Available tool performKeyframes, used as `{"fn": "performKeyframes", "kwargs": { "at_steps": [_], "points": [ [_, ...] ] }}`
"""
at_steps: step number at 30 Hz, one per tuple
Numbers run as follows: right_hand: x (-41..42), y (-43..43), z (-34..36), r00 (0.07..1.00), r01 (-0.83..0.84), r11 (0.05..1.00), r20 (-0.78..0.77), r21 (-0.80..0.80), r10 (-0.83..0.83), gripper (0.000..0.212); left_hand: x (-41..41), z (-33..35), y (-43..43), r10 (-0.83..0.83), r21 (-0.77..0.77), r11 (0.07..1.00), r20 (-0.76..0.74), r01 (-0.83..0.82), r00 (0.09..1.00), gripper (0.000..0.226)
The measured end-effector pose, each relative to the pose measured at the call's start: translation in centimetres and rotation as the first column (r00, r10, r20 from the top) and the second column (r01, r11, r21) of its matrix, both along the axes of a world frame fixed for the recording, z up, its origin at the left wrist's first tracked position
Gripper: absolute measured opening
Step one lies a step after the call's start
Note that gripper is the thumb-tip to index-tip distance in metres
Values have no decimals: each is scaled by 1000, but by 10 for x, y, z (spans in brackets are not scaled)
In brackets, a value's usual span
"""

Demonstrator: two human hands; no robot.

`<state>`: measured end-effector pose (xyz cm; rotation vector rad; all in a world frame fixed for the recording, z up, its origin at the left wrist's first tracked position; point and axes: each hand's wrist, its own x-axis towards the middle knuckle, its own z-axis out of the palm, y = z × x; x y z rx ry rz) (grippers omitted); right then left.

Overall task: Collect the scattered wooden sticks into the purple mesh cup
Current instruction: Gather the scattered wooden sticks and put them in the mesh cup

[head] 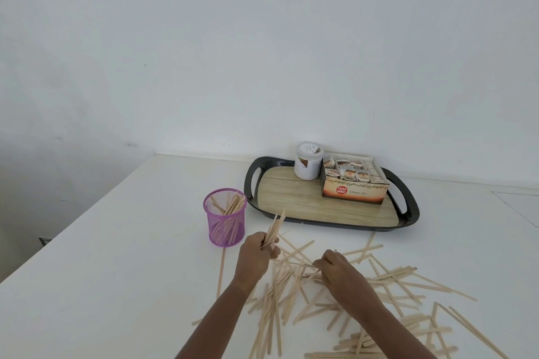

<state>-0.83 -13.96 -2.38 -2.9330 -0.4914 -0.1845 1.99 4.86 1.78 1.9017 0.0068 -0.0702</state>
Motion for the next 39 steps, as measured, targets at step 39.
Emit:
{"fn": "performKeyframes", "kwargs": {
  "at_steps": [39],
  "points": [
    [86,150,122,999,38,164,-37,986,-9,18,68,73,60,202,-213,971,502,-107,841,29]
  ]
}}
